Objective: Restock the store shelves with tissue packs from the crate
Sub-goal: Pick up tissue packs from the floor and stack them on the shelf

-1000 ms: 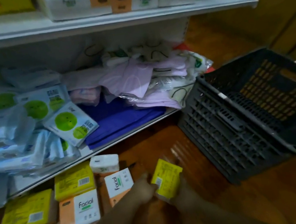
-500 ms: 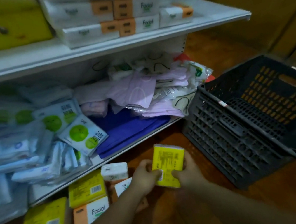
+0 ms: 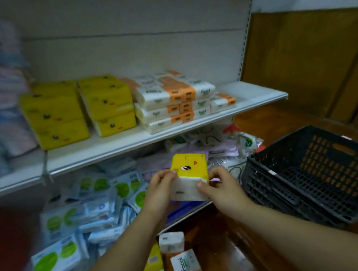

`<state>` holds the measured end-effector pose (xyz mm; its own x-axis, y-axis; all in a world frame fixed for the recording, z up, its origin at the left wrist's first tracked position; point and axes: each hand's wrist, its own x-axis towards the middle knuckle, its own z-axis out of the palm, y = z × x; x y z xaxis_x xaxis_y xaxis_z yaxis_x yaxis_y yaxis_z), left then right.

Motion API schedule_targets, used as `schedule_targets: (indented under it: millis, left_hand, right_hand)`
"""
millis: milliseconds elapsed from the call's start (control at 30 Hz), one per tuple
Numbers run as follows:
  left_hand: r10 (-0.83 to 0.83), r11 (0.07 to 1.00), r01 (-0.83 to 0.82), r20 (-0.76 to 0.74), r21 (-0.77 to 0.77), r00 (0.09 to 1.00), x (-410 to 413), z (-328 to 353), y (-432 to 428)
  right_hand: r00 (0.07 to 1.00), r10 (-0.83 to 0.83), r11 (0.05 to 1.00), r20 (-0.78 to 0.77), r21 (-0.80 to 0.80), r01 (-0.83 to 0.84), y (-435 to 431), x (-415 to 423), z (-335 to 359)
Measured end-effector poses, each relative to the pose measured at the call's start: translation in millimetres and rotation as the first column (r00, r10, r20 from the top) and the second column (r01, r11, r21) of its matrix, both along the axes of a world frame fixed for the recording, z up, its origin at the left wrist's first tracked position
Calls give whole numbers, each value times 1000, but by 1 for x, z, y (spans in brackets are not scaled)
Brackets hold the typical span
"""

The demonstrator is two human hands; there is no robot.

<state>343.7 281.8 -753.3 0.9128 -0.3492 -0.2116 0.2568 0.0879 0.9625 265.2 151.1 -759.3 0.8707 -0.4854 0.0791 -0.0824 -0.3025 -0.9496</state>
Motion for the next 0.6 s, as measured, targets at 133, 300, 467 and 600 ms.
schedule_targets:
  millis: [133, 300, 467, 600]
  left_hand:
    - [39, 998, -34, 115, -49, 993, -6, 49, 29]
    - [10, 998, 2, 174, -70, 985, -4, 102, 84]
    - [229, 973, -213, 248, -86, 941, 6, 132, 121]
    - [434, 899, -428, 300, -90, 849, 17, 146, 148]
  right_hand:
    - [996, 78, 982, 49, -176, -68, 37, -5, 49]
    - [990, 65, 984, 128, -176, -42, 58, 3, 105]
    - [955, 228, 973, 190, -17, -229, 92, 18, 137]
    - [966, 127, 992, 226, -32, -123, 128, 47, 150]
